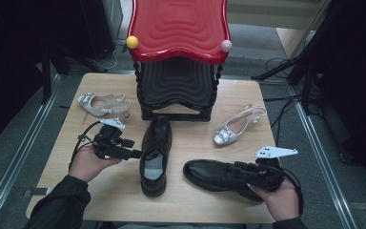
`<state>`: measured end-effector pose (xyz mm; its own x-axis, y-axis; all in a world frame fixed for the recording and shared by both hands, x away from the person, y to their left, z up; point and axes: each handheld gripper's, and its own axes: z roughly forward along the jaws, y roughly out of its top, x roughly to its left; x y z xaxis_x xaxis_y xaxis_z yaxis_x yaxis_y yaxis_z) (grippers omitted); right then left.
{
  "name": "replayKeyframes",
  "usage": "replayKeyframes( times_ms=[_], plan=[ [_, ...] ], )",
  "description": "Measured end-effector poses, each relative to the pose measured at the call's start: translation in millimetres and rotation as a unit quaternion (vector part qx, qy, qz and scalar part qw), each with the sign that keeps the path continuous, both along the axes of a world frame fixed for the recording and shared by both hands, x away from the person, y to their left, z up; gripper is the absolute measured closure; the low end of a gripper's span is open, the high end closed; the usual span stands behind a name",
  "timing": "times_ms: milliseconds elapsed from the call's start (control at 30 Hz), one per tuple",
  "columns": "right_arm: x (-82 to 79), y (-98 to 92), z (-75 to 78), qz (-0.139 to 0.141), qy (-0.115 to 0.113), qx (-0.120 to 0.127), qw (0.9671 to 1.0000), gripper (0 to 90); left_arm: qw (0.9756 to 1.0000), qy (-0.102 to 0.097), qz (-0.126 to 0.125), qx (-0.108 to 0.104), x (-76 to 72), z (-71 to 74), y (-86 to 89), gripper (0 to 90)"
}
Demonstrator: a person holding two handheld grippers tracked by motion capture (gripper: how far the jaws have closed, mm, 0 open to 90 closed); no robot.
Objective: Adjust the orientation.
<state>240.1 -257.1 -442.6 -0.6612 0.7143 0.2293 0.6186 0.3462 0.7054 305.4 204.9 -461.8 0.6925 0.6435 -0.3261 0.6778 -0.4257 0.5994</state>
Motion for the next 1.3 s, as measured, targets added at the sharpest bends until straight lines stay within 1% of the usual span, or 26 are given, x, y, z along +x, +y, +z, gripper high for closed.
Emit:
replayKeyframes(
  times_ms=[67, 133, 167, 233, 267, 300, 333, 367, 400, 433, 500, 567, 633, 733, 800, 933, 1000, 1067, 1100, 1200, 1233, 1300],
  plan=[
    [-3.0, -6.1, 1.4, -0.008, 0.004, -0.003, 1.0000, 78.7, 1.0000, 0.001, -0.002, 0.001, 0.8, -0.5, -1.8, 36.0],
    [-5.9, -11.4, 2.4, -0.011, 0.002, -0.004, 0.9999, 82.0, 1.0000, 0.001, -0.005, 0.003, 1.8, -0.6, -2.7, 36.1],
    [-7.1, -13.7, 2.9, -0.012, 0.003, -0.008, 0.9999, 82.8, 1.0000, 0.001, -0.006, 0.004, 2.1, -0.5, -2.9, 36.1],
    [-9.7, -18.0, 3.5, -0.018, 0.002, -0.027, 0.9995, 86.5, 1.0000, 0.001, -0.005, 0.004, 2.3, -0.3, -2.8, 36.1],
    [-10.8, -20.6, 3.9, -0.017, 0.002, -0.027, 0.9995, 88.9, 1.0000, 0.002, -0.005, 0.004, 2.4, -0.4, -2.5, 36.1],
    [-11.5, -22.9, 3.9, -0.019, 0.004, -0.034, 0.9992, 89.9, 1.0000, 0.001, -0.004, 0.005, 2.3, -0.4, -2.1, 36.1],
    [-12.5, -25.2, 3.9, -0.021, 0.004, -0.041, 0.9989, 90.0, 1.0000, 0.000, -0.003, 0.006, 2.4, -0.4, -1.5, 36.1],
    [-13.3, -28.0, 3.5, -0.022, 0.003, -0.042, 0.9989, 90.0, 1.0000, 0.001, -0.003, 0.006, 2.3, -0.2, -0.9, 36.1],
    [-13.8, -30.4, 3.2, -0.025, 0.006, -0.045, 0.9986, 90.0, 1.0000, 0.001, -0.002, 0.004, 2.2, 0.0, -0.4, 36.1],
    [-14.3, -32.4, 2.4, -0.029, 0.008, -0.054, 0.9981, 90.0, 1.0000, 0.000, -0.001, 0.003, 2.3, 0.0, 0.0, 36.1],
    [-15.4, -35.6, -0.2, -0.031, 0.016, -0.061, 0.9975, 90.0, 1.0000, 0.001, 0.000, 0.004, 2.2, -0.1, 0.1, 36.1],
    [-16.0, -36.4, -3.1, -0.029, 0.024, -0.064, 0.9973, 90.0, 1.0000, 0.001, -0.002, 0.006, 2.2, -0.3, -0.4, 36.1],
    [-15.5, -34.1, -6.7, -0.021, 0.034, -0.065, 0.9971, 90.0, 1.0000, 0.001, -0.004, 0.007, 2.2, -0.6, -1.7, 36.1],
    [-12.0, -27.6, -11.8, -0.009, 0.044, -0.076, 0.9960, 90.0, 1.0000, -0.002, -0.004, 0.008, 1.9, -0.2, -2.4, 36.2],
    [-8.4, -24.1, -14.6, -0.002, 0.050, -0.078, 0.9957, 90.0, 1.0000, -0.002, -0.003, 0.007, 1.8, 0.0, -2.4, 36.3],
    [-2.4, -19.2, -19.1, 0.005, 0.062, -0.074, 0.9953, 90.0, 1.0000, -0.002, -0.002, 0.009, 1.5, -0.2, -1.4, 36.4],
    [0.3, -15.8, -21.4, 0.008, 0.063, -0.076, 0.9951, 90.0, 1.0000, -0.002, 0.000, 0.007, 0.7, -0.2, -0.7, 36.4],
    [3.2, -12.9, -23.0, 0.014, 0.069, -0.066, 0.9953, 90.0, 1.0000, -0.002, 0.002, 0.008, -0.2, -0.5, 0.1, 36.4],
    [4.3, -10.8, -23.7, 0.016, 0.069, -0.061, 0.9956, 90.0, 1.0000, -0.002, 0.002, 0.007, -0.6, -0.7, 0.7, 36.4],
    [7.1, -4.7, -23.9, 0.019, 0.064, -0.057, 0.9961, 90.0, 1.0000, -0.003, 0.004, 0.006, -1.8, -0.8, 2.4, 36.4],
    [8.1, -4.0, -23.0, 0.015, 0.062, -0.051, 0.9967, 90.0, 1.0000, -0.003, 0.004, 0.007, -2.3, -0.8, 2.9, 36.5],
    [10.3, -3.8, -21.7, 0.005, 0.059, -0.047, 0.9972, 90.0, 1.0000, -0.001, 0.005, 0.008, -3.3, -1.0, 3.5, 36.4]
  ],
)
